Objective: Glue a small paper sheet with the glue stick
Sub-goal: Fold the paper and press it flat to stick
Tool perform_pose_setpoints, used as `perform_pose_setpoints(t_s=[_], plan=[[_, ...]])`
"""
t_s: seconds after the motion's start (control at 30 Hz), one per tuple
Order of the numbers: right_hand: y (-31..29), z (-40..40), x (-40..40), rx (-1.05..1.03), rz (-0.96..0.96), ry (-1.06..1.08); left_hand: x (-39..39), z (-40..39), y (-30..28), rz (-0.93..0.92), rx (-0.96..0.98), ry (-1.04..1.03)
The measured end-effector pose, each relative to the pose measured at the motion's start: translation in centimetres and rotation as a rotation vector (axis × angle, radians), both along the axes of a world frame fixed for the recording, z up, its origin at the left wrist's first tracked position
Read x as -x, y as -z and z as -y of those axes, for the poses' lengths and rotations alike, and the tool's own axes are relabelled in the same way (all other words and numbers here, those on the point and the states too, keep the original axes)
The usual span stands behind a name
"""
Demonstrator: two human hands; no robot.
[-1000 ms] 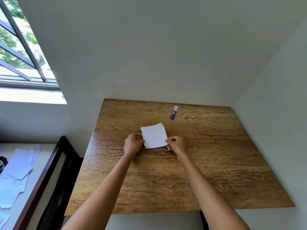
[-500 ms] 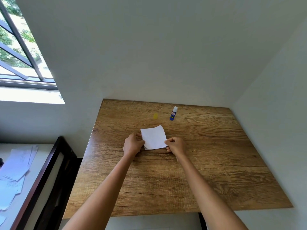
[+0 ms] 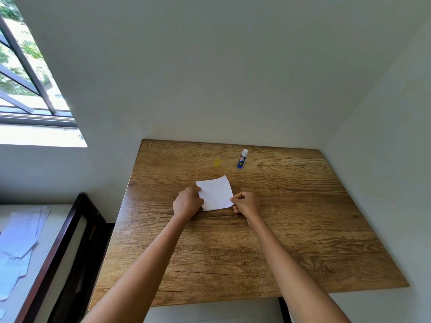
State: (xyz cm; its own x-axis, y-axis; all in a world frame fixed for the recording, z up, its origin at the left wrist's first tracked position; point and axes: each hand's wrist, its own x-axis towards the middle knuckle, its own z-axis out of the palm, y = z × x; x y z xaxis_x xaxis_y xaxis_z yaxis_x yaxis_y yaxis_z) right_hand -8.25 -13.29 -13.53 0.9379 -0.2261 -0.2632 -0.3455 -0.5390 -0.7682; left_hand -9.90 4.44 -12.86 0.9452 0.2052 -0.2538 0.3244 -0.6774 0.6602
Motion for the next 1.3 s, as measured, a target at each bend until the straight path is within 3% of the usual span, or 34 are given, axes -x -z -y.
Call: perform_pose_setpoints(t_s=[0.17,0.37,0.57,0.87,1.03,1.3], plan=[[0.1,0.1,0.0,0.001,0.006,-0.006,0.2,-0.9,0.6,0.100,-0.272,0.173],[0.0,0.2,0.1,0.001,0.013,-0.021,-0.7,-2.4,0.5,0.066,-0.493,0.386],[0.1,0.1,0.1,0.023,0.017,-0.003,-1.7,-3.2,-0.2,-0.053,-0.544,0.561],[0.1,-0.1,0.4,0.016,0.023,0.004,-1.9,-2.9,-0.9,-0.176,-0.564,0.607],[0.2,-0.2,0.5,0.005,0.021,0.001,-2.0,-2.6,-1.0,-0.170,-0.495,0.543],[0.1,-0.3,0.6,0.000,0.017,-0.005,-1.2,-2.3,-1.2,-0.119,-0.593,0.544]])
